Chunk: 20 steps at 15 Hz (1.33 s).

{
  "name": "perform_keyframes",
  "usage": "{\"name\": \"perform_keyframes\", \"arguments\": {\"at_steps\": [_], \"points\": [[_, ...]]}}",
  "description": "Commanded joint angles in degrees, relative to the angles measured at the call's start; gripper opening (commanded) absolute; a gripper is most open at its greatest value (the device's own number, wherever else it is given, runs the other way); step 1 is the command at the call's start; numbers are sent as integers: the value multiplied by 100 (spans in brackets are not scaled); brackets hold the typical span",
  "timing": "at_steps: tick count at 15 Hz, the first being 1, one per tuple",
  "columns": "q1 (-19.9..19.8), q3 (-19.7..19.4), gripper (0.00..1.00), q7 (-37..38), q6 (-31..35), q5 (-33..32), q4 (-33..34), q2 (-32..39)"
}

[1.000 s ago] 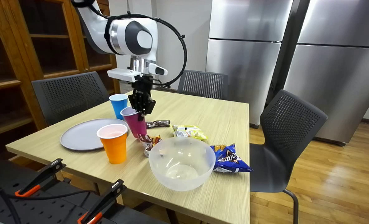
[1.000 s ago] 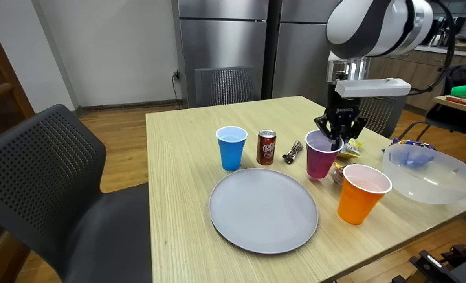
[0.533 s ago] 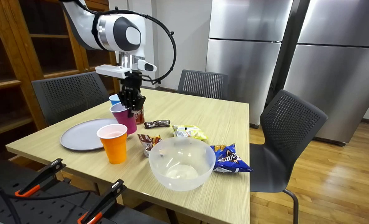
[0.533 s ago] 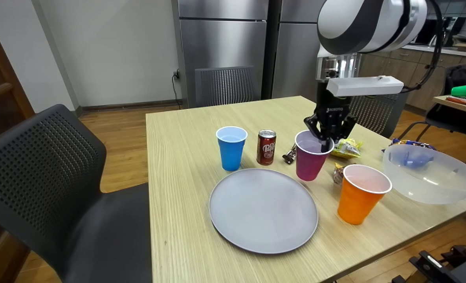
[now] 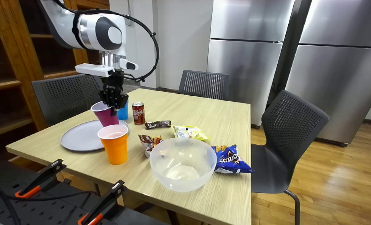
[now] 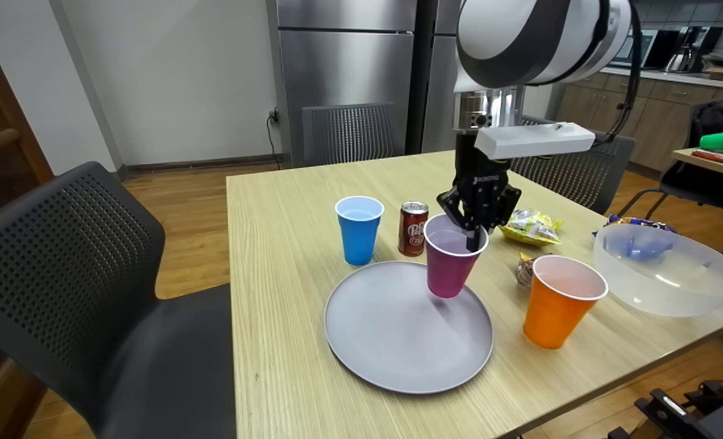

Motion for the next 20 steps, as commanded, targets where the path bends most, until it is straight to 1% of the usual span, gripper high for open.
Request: {"name": "perform_keyframes", "arguments": {"at_steps": [1, 8, 13, 16, 20], "points": [[198, 218, 2, 27, -129, 35, -13, -93], [661, 491, 2, 231, -288, 12, 266, 182], [922, 499, 2, 496, -384, -21, 585, 508], [1014, 485, 2, 624, -419, 3, 787, 694], [1024, 531, 2, 604, -672, 128, 1077, 935]]}}
